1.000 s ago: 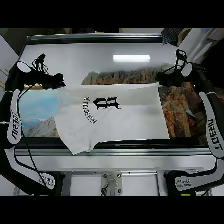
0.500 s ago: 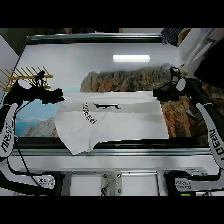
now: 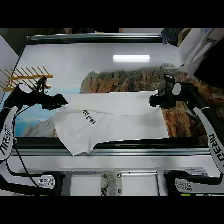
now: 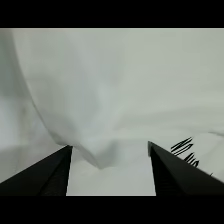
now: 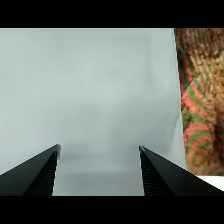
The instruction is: Fold the clothes and pants, and hang the long-sleeved shirts on hangers.
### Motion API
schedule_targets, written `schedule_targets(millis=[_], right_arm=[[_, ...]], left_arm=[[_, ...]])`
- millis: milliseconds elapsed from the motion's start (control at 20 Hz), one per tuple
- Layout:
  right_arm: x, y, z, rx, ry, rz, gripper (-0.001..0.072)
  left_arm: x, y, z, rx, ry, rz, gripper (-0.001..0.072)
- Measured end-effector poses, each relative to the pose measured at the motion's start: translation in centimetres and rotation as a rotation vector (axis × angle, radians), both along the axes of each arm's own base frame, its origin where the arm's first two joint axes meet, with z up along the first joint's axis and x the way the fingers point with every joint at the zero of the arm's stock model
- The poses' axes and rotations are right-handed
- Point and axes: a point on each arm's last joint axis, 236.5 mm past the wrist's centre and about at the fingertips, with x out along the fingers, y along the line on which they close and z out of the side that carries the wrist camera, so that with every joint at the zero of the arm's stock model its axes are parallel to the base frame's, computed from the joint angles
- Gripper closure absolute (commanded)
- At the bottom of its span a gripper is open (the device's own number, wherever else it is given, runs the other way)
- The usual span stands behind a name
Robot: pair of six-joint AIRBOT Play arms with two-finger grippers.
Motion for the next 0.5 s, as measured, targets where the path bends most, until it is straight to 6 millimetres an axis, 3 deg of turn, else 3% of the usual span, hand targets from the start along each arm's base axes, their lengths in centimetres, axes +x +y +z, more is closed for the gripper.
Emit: schedule_targets(millis=[100, 250, 350, 500], right_arm=[[-0.7, -0.8, 2.5, -0.003, -0.027, -0.010, 0.0170], [-4.0, -3.3, 5.4, -0.029, -0.024, -0.038, 0.0169], [-8.0, -5.3, 5.2, -0.037, 0.026, -0.103, 0.0169], [-15.0, -7.4, 2.6, 0.003, 0.135, -0.299, 0.0169]], left_arm=[[0.5, 0.8, 2.9, 0.011, -0.058, 0.009, 0.0206], [-1.2, 1.2, 6.1, 0.018, -0.103, 0.035, 0.0207], [-4.0, 0.6, 6.4, 0.010, -0.086, 0.051, 0.0207], [-8.4, -1.0, 5.1, -0.005, -0.040, 0.056, 0.0207]])
